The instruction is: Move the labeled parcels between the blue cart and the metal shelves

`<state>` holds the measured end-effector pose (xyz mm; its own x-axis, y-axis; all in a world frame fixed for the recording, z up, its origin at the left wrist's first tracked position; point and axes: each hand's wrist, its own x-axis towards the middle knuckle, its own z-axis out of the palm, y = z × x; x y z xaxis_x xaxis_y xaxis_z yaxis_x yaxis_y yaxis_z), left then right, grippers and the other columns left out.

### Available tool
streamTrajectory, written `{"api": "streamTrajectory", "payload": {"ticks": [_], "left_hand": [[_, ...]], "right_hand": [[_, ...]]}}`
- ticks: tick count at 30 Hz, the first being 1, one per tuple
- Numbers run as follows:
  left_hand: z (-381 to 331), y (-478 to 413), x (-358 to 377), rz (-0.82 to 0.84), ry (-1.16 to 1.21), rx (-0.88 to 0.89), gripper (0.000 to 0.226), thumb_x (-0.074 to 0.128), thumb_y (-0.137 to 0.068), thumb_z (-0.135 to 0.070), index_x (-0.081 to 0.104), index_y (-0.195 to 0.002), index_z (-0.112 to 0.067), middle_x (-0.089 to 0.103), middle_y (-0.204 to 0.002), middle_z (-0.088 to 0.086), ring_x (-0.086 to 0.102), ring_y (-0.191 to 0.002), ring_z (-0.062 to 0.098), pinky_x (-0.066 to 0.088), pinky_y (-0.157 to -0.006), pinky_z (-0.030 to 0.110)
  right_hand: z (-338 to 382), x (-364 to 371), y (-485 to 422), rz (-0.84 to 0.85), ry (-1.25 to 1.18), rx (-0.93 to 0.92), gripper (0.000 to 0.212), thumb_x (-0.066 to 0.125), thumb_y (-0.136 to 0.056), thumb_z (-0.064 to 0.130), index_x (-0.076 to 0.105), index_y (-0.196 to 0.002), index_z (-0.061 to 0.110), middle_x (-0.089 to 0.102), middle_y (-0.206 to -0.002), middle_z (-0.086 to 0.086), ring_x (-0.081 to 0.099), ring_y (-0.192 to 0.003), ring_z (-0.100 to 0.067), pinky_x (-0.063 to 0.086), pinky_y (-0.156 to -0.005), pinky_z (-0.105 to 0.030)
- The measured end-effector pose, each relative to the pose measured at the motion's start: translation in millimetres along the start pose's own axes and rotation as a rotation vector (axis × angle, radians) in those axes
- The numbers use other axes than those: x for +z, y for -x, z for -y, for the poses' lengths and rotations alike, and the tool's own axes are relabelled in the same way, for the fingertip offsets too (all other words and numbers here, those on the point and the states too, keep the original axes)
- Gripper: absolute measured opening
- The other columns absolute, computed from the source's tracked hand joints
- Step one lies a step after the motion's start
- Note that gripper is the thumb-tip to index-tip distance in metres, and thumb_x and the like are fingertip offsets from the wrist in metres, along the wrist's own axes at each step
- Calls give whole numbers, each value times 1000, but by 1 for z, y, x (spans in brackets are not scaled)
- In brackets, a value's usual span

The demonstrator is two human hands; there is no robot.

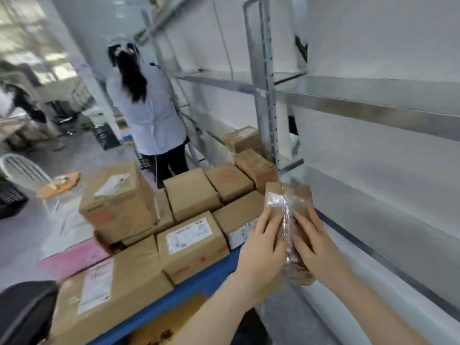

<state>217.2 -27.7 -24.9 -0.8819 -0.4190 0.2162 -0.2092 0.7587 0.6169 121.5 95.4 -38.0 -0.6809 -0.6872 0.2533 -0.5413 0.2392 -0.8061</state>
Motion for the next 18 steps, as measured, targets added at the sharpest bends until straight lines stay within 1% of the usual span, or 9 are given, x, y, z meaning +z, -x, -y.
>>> {"api": "streamTrajectory", "payload": {"ticks": [2,3,5,7,9,11,14,17,18], "left_hand": [[27,-1,-50,-86,-4,-44,51,32,-98,-42,26,-148,-36,7,-158,-20,22,-143,11,29,-112,37],[39,-3,-73,-131,-4,-65,51,33,-98,-41,25,-148,-36,6,-158,-20,23,-142,12,30,-112,36],[60,-8,-116,-205,-17,-111,51,34,-97,-41,24,-147,-38,4,-157,-22,26,-141,12,32,-110,38],[81,-21,-153,-245,-40,-140,51,32,-96,-40,24,-147,-38,4,-158,-20,26,-141,13,34,-109,44],[101,-36,-181,-260,-41,-190,51,31,-97,-39,23,-147,-35,3,-159,-17,26,-142,16,34,-108,47],[124,-50,-201,-267,-51,-237,50,31,-98,-38,23,-148,-32,1,-160,-11,25,-142,19,33,-108,48],[157,-68,-217,-256,-58,-295,50,32,-99,-35,24,-148,-28,1,-161,-3,23,-143,24,34,-107,50],[183,-80,-216,-216,-117,-387,49,29,-101,-28,23,-149,-16,2,-160,4,14,-145,33,34,-107,52],[190,-82,-215,-220,-98,-433,50,29,-101,-26,22,-149,-15,3,-160,4,15,-144,35,32,-109,51]], "right_hand": [[38,34,-36,74,-42,-109,51,44,-98,33,27,-146,38,1,-154,24,6,-123,30,17,-97,2],[56,49,-55,110,-51,-153,51,45,-98,31,27,-145,38,2,-156,21,5,-121,32,15,-90,7],[88,76,-91,167,-47,-226,50,45,-98,30,26,-143,43,2,-157,18,4,-123,25,13,-85,10],[116,99,-126,209,-41,-273,51,45,-98,32,25,-143,45,0,-156,19,1,-123,23,9,-90,5],[136,121,-160,257,-24,-296,51,45,-97,34,26,-144,44,1,-157,19,3,-124,19,10,-100,-8],[149,144,-192,294,3,-297,50,45,-97,34,30,-143,42,4,-158,15,9,-130,12,13,-103,-17],[152,180,-233,351,-1,-277,51,46,-96,33,32,-144,39,5,-159,14,13,-138,3,15,-104,-18],[142,212,-259,408,15,-255,49,45,-96,30,35,-143,38,5,-159,11,14,-142,-5,17,-104,-19],[138,221,-264,430,35,-244,49,44,-95,31,35,-143,38,4,-160,11,15,-143,-7,18,-104,-20]]}}
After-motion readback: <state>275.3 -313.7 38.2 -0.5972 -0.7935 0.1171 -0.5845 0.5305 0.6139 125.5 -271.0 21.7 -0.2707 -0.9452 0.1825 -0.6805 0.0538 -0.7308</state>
